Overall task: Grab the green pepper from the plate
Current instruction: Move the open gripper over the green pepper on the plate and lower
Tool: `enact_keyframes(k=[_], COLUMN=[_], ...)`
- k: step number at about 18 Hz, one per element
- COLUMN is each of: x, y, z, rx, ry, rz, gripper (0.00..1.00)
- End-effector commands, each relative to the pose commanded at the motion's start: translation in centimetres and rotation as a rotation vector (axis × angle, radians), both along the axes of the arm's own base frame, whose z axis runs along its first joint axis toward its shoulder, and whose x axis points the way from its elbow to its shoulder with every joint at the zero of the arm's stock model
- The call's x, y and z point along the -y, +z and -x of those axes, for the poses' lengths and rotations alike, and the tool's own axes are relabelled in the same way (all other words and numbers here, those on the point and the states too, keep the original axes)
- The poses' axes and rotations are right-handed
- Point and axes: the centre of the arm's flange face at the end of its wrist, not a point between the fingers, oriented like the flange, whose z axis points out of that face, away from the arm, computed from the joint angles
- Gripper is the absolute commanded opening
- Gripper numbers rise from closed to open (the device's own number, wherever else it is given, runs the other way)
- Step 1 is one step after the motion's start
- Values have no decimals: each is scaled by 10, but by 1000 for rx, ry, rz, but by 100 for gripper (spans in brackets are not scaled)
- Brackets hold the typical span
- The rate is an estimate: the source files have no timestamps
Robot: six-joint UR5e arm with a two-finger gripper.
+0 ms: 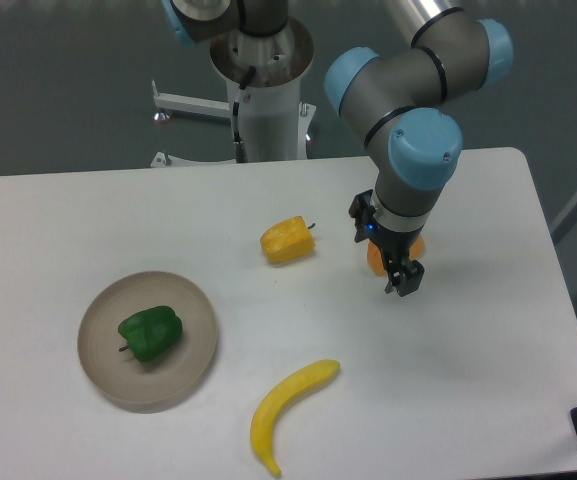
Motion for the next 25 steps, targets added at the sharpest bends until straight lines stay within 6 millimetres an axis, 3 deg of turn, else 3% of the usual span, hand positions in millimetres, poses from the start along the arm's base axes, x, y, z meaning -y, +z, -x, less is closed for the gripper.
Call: enact_keyframes(k=[7, 11, 15, 17, 20, 22, 25], x=[-1, -11, -39, -61, -85, -106, -126], y=[-3, -6, -17, -19, -18, -29, -46], z=[-2, -21, -89, -137, -189, -231, -267], rx=[9, 56, 68, 57, 45, 34, 30], ry=[2, 5, 80, 134, 205, 228, 227], rz=[0, -28, 8, 12, -32, -70, -114], gripper=[100, 100, 100, 100, 100, 100, 100])
